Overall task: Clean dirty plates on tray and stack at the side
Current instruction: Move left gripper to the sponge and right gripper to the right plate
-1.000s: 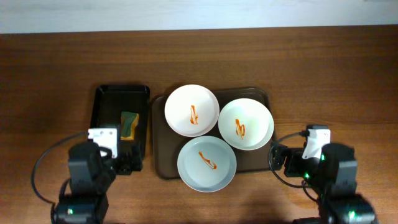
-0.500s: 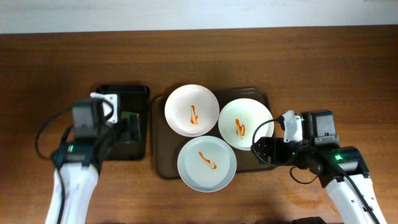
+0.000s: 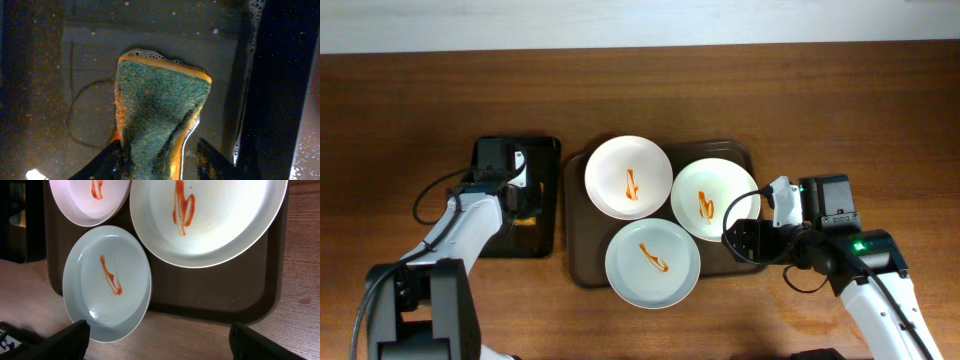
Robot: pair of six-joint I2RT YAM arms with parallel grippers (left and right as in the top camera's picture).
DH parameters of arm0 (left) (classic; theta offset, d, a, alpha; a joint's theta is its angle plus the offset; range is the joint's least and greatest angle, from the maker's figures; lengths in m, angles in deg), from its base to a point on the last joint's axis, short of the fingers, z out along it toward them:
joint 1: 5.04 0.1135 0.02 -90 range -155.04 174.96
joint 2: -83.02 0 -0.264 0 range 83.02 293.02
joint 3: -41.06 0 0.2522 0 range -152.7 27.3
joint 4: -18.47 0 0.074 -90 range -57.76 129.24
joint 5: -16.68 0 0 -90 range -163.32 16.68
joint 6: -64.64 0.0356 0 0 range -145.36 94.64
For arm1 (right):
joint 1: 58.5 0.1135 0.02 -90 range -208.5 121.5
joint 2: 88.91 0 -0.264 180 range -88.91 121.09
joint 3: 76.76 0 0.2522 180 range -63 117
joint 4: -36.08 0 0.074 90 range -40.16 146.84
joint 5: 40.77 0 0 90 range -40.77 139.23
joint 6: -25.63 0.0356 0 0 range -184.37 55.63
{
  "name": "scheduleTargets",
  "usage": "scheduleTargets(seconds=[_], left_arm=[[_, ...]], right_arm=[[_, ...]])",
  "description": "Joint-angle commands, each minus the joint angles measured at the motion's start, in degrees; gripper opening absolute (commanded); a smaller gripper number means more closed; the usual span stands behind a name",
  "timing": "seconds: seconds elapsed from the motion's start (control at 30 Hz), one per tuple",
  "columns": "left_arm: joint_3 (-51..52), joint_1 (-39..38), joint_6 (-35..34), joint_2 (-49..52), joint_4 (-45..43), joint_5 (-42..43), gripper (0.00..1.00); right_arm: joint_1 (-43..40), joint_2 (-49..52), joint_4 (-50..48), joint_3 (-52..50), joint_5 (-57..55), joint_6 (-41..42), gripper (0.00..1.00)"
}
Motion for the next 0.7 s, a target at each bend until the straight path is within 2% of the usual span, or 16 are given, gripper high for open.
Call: scheduleTargets(seconds=[0.0,0.1,0.23,0.27,0.3,0.4,0.5,0.57,0.67], left_arm=[[-0.94,-0.07,-0.02,0.96,-0.13,-1.11,0.44],[-0.92,-0.07,-0.02,0.96,-0.79,-1.09,0.44],[-0.87,-0.07,-0.02,2.78,-0.79,-1.05,0.37],[-0.87,-0.07,-0.02,3.54,-0.70,-1.05,0.16],[-0.87,-0.07,-0.02,3.74,-0.66,-1.07,0.00],[-2.25,-0.07,-0.02,2.95,0.17,-1.07,0.00],[-5.92,-0.07,-0.07,-1.27,7.32,-0.81,0.00],[-6.23,-0.07,-1.38,-4.11,10.73,-0.59,0.00],[-2.95,-0.07,-1.81,-2.25,8.66,-0.61,0.00]], right_arm=[[0.44,0.17,-0.20,1.09,0.28,-0.20,0.90],[0.46,0.17,-0.20,1.09,0.31,-0.20,0.90],[0.44,0.17,-0.17,1.09,0.31,-0.20,0.89],[0.46,0.17,-0.15,1.09,0.31,-0.20,0.90],[0.44,0.17,-0.17,1.09,0.28,-0.20,0.89],[0.46,0.48,0.15,1.07,0.31,-0.20,0.86],[0.46,3.61,2.01,1.07,0.55,-0.20,0.81],[0.46,6.99,2.16,1.07,0.55,-0.20,0.80],[0.46,9.33,1.97,1.07,0.52,-0.22,0.80]])
